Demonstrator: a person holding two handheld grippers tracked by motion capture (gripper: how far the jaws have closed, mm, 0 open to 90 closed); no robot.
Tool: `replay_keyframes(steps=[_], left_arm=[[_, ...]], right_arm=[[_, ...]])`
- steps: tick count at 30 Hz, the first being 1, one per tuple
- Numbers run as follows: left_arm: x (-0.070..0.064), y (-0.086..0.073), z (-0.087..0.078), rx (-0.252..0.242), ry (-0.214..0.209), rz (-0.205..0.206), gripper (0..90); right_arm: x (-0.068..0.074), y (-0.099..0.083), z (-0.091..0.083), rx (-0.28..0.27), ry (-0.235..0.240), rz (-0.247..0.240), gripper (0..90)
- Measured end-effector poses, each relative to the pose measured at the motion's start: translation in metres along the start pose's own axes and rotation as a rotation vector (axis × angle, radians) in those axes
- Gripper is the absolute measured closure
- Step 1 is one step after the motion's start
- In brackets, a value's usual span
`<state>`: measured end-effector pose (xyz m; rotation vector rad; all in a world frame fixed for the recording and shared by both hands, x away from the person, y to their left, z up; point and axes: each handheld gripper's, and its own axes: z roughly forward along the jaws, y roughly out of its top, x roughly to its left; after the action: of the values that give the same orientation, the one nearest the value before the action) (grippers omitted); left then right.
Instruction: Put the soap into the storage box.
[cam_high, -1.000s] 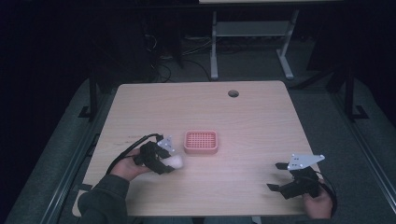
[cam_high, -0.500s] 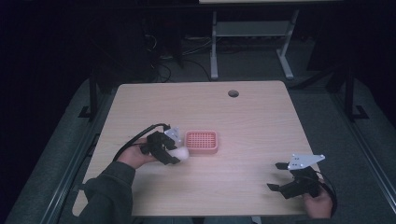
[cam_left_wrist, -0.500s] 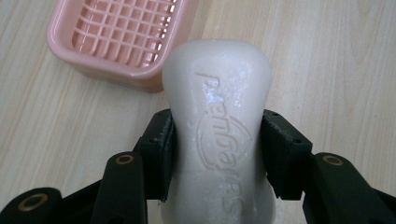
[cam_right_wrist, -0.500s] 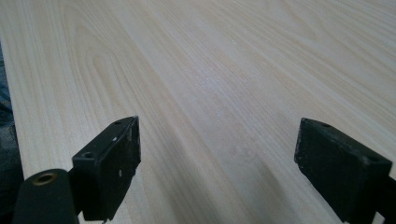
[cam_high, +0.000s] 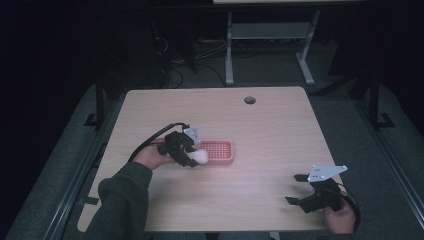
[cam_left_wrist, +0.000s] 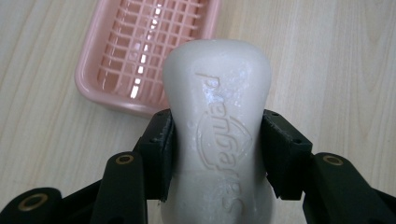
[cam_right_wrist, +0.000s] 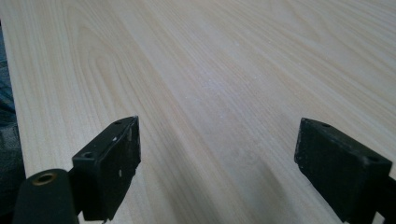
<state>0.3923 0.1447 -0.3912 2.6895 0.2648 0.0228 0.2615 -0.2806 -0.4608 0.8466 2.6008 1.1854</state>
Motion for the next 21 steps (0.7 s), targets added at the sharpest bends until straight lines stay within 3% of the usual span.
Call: replay_keyframes(steps=[9, 21], left_arm=[[0.012, 0.012, 0.003, -0.017, -0.002, 0.007, 49.4], [0.022, 0.034, 0.010, 0.006, -0.016, 0.038, 49.4]], right_arm=[[0.000, -0.001, -0.001, -0.006, -0.001, 0.006, 14.2], [-0.001, -0.002, -0.001, -0.014, 0.001, 0.007, 14.2]])
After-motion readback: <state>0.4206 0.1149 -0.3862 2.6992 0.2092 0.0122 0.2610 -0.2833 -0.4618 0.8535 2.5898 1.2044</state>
